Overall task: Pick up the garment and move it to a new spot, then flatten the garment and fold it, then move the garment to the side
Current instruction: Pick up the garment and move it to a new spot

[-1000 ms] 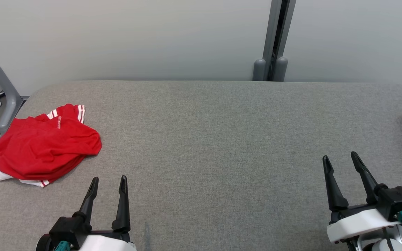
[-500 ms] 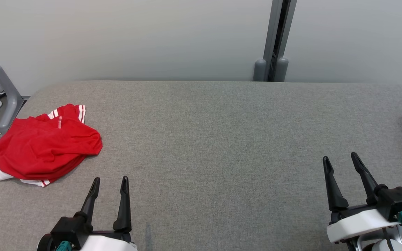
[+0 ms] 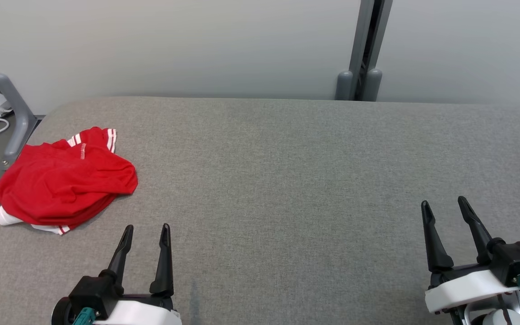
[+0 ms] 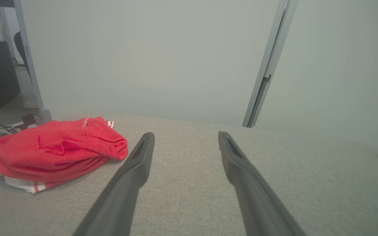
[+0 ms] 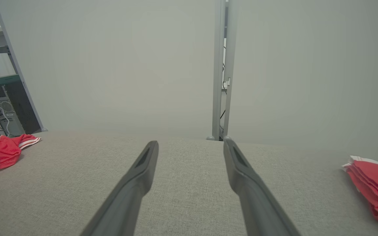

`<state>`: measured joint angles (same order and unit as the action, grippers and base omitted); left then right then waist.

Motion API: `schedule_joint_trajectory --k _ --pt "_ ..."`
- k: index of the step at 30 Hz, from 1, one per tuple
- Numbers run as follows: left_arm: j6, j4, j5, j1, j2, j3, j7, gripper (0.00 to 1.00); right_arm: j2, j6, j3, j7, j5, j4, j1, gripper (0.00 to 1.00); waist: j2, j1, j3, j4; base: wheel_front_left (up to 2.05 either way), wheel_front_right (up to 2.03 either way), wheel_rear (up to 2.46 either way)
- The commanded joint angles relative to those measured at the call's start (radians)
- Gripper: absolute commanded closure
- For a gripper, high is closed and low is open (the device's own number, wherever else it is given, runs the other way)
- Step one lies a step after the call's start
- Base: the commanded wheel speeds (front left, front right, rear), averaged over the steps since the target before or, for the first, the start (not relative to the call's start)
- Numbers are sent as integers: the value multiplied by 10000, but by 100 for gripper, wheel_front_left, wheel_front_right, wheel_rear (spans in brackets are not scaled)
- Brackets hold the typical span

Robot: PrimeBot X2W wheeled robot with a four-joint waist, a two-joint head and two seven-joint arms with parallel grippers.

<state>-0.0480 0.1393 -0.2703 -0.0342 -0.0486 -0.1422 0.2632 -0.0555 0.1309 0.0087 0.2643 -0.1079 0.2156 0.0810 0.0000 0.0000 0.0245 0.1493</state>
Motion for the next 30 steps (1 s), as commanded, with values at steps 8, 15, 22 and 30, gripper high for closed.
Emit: schedule_joint_trajectory --k 8,15,22,30 --pt "-38 -52 159 266 -45 133 7 0 -3 -5 199 8 -169 -52 63 0 0 0 271 1069 0 0 0" --pt "48 -75 325 114 -44 647 7 0 16 -5 583 8 -275 63 27 0 0 0 48 2219 0 0 0" --pt "129 -208 438 -55 -42 1136 7 0 17 -5 1029 8 -355 155 86 0 0 0 -155 2991 0 0 0" --pt "132 -388 331 -306 -36 1457 7 0 20 -5 1553 8 -535 367 266 0 0 0 -182 3428 0 0 0"
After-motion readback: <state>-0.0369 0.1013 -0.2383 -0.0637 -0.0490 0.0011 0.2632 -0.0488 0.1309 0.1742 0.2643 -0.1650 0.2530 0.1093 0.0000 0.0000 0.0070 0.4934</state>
